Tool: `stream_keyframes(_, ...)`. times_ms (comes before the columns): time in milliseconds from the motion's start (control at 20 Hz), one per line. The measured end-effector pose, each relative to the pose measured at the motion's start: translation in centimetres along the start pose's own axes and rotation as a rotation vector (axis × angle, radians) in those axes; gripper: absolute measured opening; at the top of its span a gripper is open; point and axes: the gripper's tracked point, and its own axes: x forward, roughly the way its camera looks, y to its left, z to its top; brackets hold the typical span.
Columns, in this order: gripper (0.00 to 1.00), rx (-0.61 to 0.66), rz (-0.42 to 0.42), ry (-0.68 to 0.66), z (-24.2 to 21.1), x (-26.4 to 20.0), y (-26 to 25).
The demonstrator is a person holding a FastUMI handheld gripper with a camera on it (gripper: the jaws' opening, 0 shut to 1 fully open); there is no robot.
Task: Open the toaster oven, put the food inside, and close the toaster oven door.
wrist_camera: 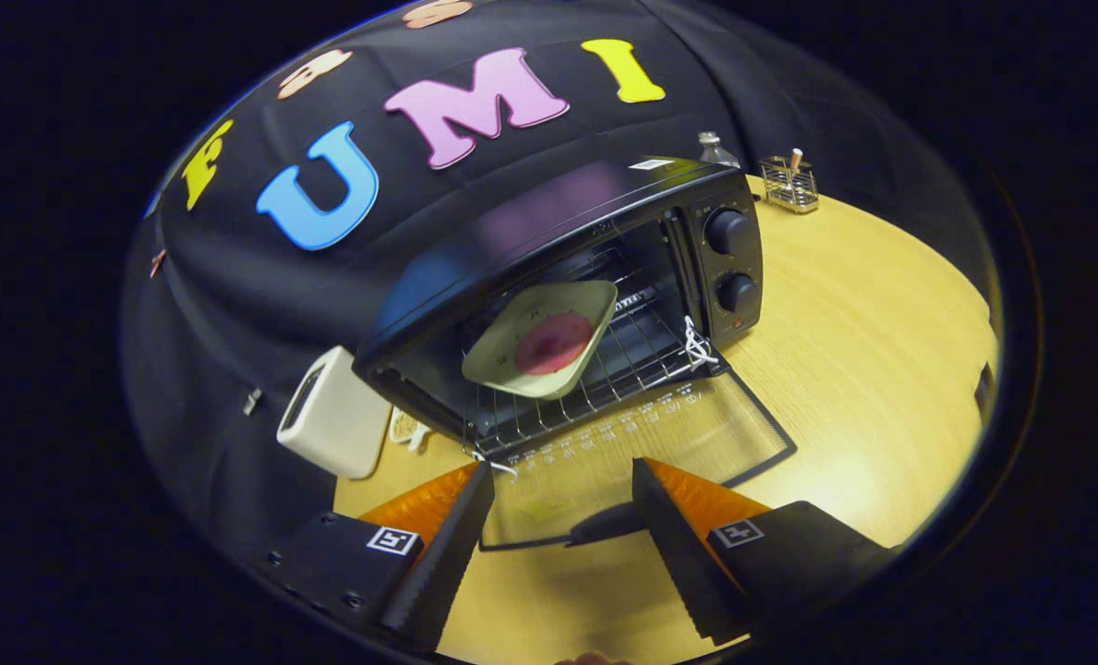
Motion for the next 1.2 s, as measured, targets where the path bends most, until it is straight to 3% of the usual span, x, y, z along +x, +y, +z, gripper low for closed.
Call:
stream_keyframes(450, 1.00, -0.362, -0.139, 0.137, -6.2, -2.0, -6.5)
stream_keyframes(900, 1.00, -0.452, -0.195, 0.180, -8.7, 1.6, -7.7)
stream_keyframes(1200, 0.99, -0.396, -0.207, 0.192, -8.5, 3.6, -7.3)
